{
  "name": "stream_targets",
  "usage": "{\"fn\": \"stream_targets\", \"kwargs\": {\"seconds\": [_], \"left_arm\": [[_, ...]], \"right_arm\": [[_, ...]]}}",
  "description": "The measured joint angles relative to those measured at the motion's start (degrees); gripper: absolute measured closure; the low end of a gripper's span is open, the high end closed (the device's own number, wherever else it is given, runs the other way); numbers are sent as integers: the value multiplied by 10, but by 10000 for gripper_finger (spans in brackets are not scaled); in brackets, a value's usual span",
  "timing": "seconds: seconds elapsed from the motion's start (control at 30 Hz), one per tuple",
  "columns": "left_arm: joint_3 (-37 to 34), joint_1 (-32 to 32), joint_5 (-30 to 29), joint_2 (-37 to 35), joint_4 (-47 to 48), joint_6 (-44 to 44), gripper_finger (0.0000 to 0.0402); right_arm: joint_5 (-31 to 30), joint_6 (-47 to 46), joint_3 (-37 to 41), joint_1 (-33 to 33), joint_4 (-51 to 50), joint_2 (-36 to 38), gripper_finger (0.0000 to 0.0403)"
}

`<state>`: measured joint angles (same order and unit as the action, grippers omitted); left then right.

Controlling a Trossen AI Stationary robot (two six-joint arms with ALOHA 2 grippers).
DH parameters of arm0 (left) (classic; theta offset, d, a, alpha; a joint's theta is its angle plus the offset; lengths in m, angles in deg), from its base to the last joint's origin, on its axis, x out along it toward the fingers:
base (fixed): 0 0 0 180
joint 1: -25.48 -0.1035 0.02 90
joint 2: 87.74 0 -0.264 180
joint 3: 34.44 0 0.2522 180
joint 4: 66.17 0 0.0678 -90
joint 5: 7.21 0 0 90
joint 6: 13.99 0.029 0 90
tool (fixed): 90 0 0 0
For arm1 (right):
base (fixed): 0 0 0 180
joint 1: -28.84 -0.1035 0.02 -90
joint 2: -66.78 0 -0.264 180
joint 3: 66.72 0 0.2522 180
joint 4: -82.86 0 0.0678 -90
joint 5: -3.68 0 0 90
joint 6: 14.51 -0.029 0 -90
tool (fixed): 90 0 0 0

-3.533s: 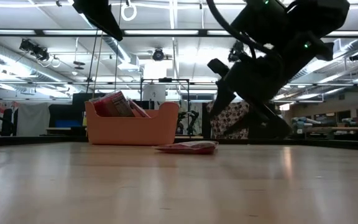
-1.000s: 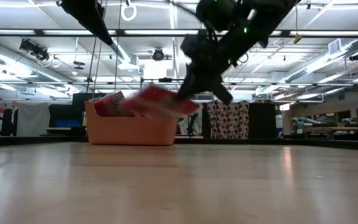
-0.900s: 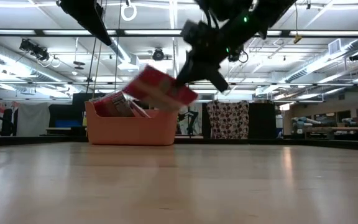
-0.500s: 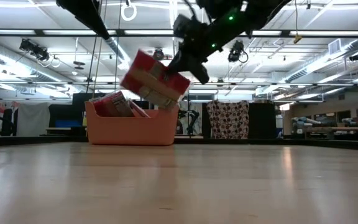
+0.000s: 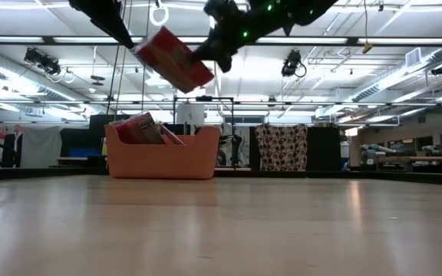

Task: Sort popcorn bags into baskets
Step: Put the popcorn bag into the orange bin

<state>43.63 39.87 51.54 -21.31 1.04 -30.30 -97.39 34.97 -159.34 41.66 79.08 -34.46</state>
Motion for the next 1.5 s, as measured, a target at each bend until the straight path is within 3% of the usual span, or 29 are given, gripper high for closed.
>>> {"fn": "stream_targets", "kwargs": {"seconds": [0.3,0.47,0.73,0.97,1.3,1.5], "left_arm": [[0,0,-6,0,-5,-26,186],[0,0,-7,0,-5,-31,186],[0,-1,-22,0,-12,-26,186],[0,0,-26,0,-10,-25,186],[0,1,-26,0,-8,-25,186],[-10,1,-27,0,-19,-26,186]], "right_arm": [[15,-27,0,55,46,-89,399],[-13,-70,-6,65,110,-146,393],[7,-165,-130,72,-90,-197,338],[19,-208,-180,70,-225,-164,285],[19,-259,-180,71,-410,-73,284],[144,-303,-107,71,-391,-14,284]]}}
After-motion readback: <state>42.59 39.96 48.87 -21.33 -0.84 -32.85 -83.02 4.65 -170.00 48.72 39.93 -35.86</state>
